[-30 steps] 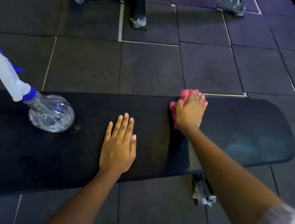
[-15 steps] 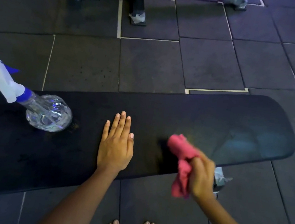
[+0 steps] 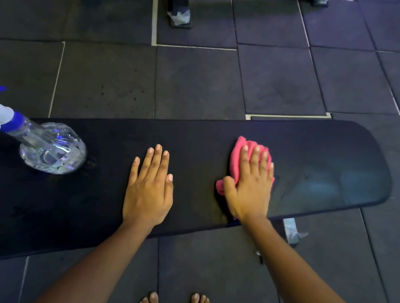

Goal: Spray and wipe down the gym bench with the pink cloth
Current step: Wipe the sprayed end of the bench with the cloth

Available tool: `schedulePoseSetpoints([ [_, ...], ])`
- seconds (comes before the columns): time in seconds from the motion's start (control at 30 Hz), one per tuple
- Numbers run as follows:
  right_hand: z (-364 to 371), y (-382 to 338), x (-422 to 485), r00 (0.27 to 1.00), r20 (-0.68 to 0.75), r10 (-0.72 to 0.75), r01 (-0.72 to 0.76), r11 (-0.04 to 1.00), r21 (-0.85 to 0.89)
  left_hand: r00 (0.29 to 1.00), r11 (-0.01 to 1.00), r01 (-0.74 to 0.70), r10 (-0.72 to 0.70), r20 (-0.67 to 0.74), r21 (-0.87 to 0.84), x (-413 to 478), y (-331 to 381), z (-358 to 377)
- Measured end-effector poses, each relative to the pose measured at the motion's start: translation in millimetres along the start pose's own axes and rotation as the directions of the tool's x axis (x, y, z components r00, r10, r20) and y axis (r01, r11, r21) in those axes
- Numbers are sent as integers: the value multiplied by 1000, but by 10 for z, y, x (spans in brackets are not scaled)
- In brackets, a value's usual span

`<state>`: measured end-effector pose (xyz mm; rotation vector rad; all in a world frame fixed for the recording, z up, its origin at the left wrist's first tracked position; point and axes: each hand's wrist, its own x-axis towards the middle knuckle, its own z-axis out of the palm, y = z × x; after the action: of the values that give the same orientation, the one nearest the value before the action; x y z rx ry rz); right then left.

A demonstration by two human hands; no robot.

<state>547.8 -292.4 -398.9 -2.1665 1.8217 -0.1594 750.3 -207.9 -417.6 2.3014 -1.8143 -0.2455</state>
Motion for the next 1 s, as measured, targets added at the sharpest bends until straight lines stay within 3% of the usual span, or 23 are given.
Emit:
schedulePoseSetpoints([
  [0.2, 192, -511, -316, 961, 69, -267, 260, 961, 95, 1000, 1000, -3, 3, 2, 9, -8, -17, 11],
  [0.37, 79, -317, -211, 846, 119, -519, 465, 829, 311, 1000, 999, -11, 11, 8, -43, 2, -30, -23],
  [0.43, -65, -252, -230, 908, 53, -415, 306, 746, 592, 1000, 994, -28, 27, -7, -107, -34, -47, -56],
  [0.5, -198, -284, -249, 991, 26, -134, 41, 479, 877, 1000, 987, -14, 12, -16, -160, -131, -49, -115],
  [0.53, -239, -264, -208, 1000, 15, 15, -19, 356, 934, 1000, 986, 6, -8, -15, -164, -199, -38, -149],
  [0.57, -262, -237, -148, 990, 3, 139, -45, 303, 952, 1000, 988, 24, -26, -14, -152, -274, -33, -173],
  [0.6, -261, -208, -47, 974, -4, 226, -68, 307, 949, 999, 992, 36, -38, -15, -124, -349, -40, -179],
  [0.63, -236, -176, 85, 964, -15, 266, -97, 402, 911, 999, 995, 42, -43, -11, -90, -420, -60, -174],
  [0.67, -203, -166, 215, 970, -17, 244, -133, 588, 798, 999, 997, 47, -48, -2, -60, -481, -98, -156],
  [0.7, -134, -161, 304, 986, -17, 168, -128, 810, 572, 999, 998, 49, -49, 10, -39, -528, -139, -139],
  [0.73, -54, -180, 347, 996, -21, 84, -73, 945, 318, 999, 998, 49, -48, 18, -26, -564, -178, -118],
  [0.77, 35, -200, 381, 1000, -27, -5, 8, 992, 124, 999, 999, 47, -47, 20, -18, -587, -210, -102],
  [0.83, 67, -283, 410, 992, -24, -124, 124, 992, -2, 998, 998, 59, -59, 19, -13, -579, -224, -105],
  [0.93, 123, -298, 270, 935, 25, -353, 349, 932, 93, 993, 992, 122, -122, -1, -24, -542, -253, -150],
  [1.0, 167, -404, 35, 838, 73, -540, 524, 835, 168, 989, 989, 144, -144, -10, -43, -531, -313, -182],
])
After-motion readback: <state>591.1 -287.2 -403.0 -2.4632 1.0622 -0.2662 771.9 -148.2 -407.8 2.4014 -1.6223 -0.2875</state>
